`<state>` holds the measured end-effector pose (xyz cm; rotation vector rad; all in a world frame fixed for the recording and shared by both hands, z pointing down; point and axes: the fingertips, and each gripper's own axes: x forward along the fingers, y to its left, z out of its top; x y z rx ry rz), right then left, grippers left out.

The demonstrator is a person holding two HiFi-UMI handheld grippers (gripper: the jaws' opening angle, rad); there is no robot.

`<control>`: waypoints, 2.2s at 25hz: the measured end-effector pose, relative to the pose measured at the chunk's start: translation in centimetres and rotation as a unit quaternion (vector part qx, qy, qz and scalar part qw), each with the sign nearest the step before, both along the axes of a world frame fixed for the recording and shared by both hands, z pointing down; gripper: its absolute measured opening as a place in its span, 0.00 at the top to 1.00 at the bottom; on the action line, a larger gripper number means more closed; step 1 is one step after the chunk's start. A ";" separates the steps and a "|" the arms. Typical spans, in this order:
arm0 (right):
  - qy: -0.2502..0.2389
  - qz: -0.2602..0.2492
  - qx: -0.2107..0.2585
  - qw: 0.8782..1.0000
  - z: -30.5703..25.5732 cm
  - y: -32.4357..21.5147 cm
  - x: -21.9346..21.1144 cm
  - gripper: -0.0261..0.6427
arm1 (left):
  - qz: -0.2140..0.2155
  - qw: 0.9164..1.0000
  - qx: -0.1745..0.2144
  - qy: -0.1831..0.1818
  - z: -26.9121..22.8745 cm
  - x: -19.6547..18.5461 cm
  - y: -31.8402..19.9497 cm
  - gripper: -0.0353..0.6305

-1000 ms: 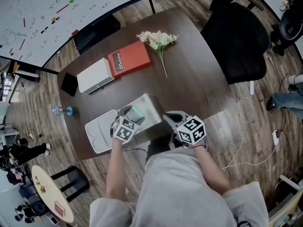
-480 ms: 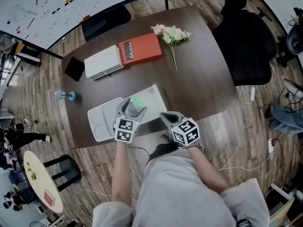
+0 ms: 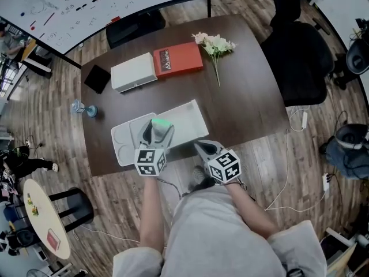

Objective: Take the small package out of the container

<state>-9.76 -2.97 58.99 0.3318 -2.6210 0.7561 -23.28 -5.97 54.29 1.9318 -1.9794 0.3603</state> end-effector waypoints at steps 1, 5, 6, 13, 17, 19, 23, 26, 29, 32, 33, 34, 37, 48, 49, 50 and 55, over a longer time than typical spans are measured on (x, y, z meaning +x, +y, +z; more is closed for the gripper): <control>0.000 0.001 0.003 1.000 -0.1 0.2 0.1 0.96 | -0.005 1.000 0.005 -0.003 -0.3 -0.2 0.4 0.45; 0.001 0.005 0.013 1.000 -0.7 0.7 0.6 0.95 | -0.011 0.999 0.022 -0.029 -2.0 0.0 1.8 0.45; 0.001 0.006 0.014 1.000 -0.8 0.9 0.7 0.96 | -0.013 0.999 0.027 -0.030 -2.3 0.1 2.2 0.45; -0.001 0.003 0.045 0.999 -1.6 2.4 0.4 0.96 | -0.041 0.998 0.044 -0.018 -3.1 1.0 5.5 0.45; -0.011 0.024 0.057 0.998 -2.7 3.1 0.4 0.96 | -0.062 0.997 0.053 -0.008 -3.5 1.1 7.9 0.45; -0.017 0.033 0.061 0.997 -2.9 3.7 0.4 0.96 | -0.073 0.996 0.059 -0.006 -3.6 1.0 9.1 0.45; -0.022 0.048 0.059 0.997 -2.6 5.3 0.3 0.96 | -0.089 0.994 0.065 0.001 -3.6 0.7 11.6 0.45; -0.023 0.046 0.062 0.997 -2.2 6.3 0.5 0.96 | -0.103 0.992 0.069 0.010 -3.3 0.7 13.3 0.45; -0.020 0.040 0.068 0.997 -1.9 6.5 0.3 0.96 | -0.118 0.990 0.076 0.017 -3.0 0.6 14.3 0.45; -0.019 0.039 0.072 0.996 -1.6 6.5 0.1 0.96 | -0.124 0.989 0.076 0.020 -2.5 0.5 15.4 0.45; -0.020 0.038 0.075 0.996 -1.6 6.6 -0.1 0.96 | -0.126 0.989 0.075 0.021 -2.3 0.3 15.8 0.45; -0.022 0.036 0.078 0.996 -1.7 6.6 -0.3 0.96 | -0.128 0.989 0.074 0.021 -2.2 0.1 16.1 0.45; -0.022 0.032 0.082 0.996 -1.8 6.6 -0.7 0.96 | -0.139 0.987 0.077 0.023 -2.3 -0.7 16.8 0.45; -0.008 0.007 0.090 0.996 -0.4 7.6 -1.7 0.96 | -0.141 0.986 0.088 0.026 -2.9 -1.7 16.3 0.45; -0.009 0.010 0.090 0.996 -0.5 7.4 -1.8 0.96 | -0.141 0.986 0.087 0.027 -2.9 -1.7 16.3 0.45; -0.010 0.012 0.090 0.996 -0.6 7.2 -1.7 0.96 | -0.140 0.986 0.084 0.028 -2.8 -1.7 16.2 0.45; -0.007 0.018 0.089 0.996 -0.6 6.6 -1.3 0.96 | -0.132 0.988 0.077 0.034 -2.6 -1.3 15.6 0.45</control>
